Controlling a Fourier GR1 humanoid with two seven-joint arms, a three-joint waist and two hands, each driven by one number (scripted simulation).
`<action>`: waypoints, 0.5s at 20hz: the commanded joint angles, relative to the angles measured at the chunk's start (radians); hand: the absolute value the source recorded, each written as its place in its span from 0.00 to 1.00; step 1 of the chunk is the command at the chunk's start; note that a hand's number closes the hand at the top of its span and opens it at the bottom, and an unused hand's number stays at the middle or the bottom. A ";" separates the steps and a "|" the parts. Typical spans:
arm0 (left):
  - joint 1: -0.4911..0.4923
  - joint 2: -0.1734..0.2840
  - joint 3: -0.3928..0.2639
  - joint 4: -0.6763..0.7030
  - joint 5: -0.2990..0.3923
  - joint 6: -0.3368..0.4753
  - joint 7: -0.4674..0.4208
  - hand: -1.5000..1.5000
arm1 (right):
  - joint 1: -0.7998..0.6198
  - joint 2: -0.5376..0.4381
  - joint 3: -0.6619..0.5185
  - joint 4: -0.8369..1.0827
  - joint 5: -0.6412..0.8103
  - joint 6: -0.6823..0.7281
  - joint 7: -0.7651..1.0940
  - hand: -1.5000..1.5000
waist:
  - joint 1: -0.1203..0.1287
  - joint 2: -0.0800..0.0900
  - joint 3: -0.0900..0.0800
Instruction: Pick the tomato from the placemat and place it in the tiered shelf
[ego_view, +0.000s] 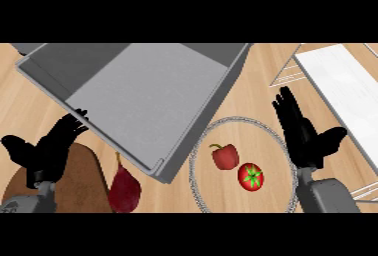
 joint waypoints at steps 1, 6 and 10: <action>-0.007 0.037 0.014 0.006 0.009 -0.064 0.035 0.50 | -0.012 0.017 0.022 0.004 0.076 -0.048 -0.026 1.00 | 0.025 -0.026 0.025; 0.031 0.153 -0.002 0.002 -0.093 -0.079 -0.006 0.50 | -0.129 0.049 0.208 -0.113 0.360 -0.223 0.011 1.00 | 0.038 -0.032 0.023; 0.068 0.127 -0.006 0.004 -0.071 -0.072 0.008 0.50 | 0.028 -0.055 0.085 0.012 0.634 -0.589 0.076 1.00 | -0.009 -0.041 0.016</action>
